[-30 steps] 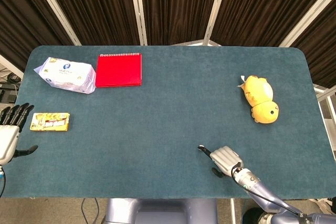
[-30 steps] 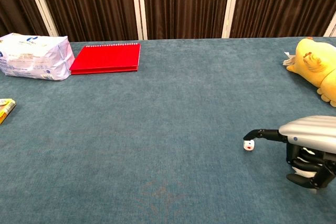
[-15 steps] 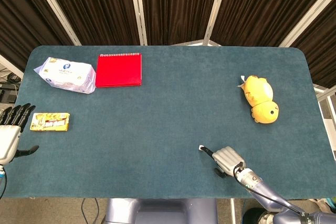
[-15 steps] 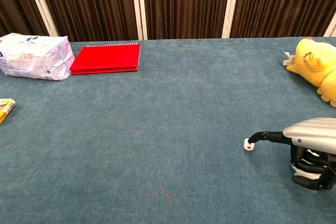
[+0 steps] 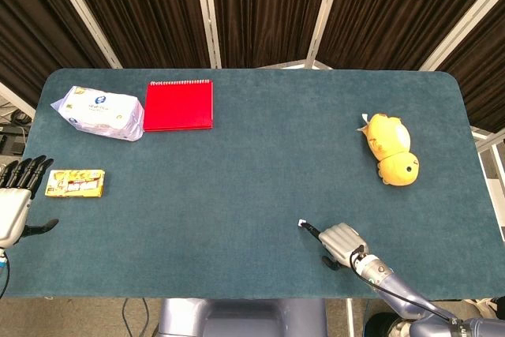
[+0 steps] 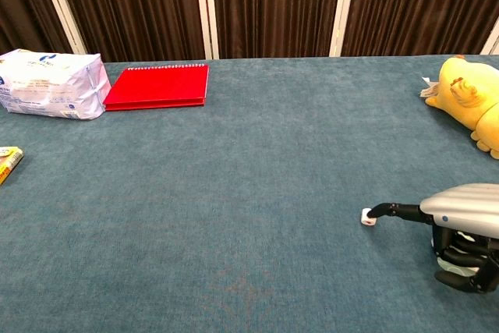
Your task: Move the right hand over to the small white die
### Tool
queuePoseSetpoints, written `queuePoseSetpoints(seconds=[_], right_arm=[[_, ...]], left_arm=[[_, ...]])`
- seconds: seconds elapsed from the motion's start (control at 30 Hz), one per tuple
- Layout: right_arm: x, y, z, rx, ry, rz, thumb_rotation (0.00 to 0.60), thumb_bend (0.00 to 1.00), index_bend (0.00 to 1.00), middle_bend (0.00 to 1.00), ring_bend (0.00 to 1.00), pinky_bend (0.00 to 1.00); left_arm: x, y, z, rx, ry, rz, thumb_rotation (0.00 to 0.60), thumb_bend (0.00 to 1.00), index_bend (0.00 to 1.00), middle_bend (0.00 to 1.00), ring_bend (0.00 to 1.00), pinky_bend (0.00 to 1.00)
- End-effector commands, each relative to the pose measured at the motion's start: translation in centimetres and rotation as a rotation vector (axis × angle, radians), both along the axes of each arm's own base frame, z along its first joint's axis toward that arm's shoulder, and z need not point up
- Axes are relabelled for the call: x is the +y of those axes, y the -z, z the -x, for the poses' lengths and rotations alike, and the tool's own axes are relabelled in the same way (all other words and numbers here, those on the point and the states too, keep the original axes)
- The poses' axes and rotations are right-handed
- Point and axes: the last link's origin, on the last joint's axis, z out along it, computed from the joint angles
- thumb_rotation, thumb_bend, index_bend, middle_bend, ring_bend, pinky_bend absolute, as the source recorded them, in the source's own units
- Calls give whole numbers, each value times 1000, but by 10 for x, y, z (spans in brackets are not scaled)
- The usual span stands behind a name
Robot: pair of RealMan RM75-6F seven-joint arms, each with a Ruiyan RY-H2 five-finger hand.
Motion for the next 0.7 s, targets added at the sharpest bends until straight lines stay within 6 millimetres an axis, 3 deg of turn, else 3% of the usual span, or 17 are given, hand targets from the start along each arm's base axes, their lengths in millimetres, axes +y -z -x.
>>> queuePoseSetpoints(seconds=[0.03, 0.5, 0.7], right_arm=[[3, 0, 0, 1, -3, -9, 600, 484, 51, 881, 830, 1000], [22, -10, -9, -38, -57, -20, 600, 485, 52, 881, 830, 1000], [22, -31, -15, -85, -79, 53, 600, 485, 54, 881, 830, 1000]], left_arm=[[0, 0, 0, -1, 0, 0, 600, 0, 0, 0, 0, 0], [-1, 2, -1, 4, 1, 5, 600, 0, 0, 0, 0, 0], [-2, 0, -1, 0, 2, 0, 600, 0, 0, 0, 0, 0]])
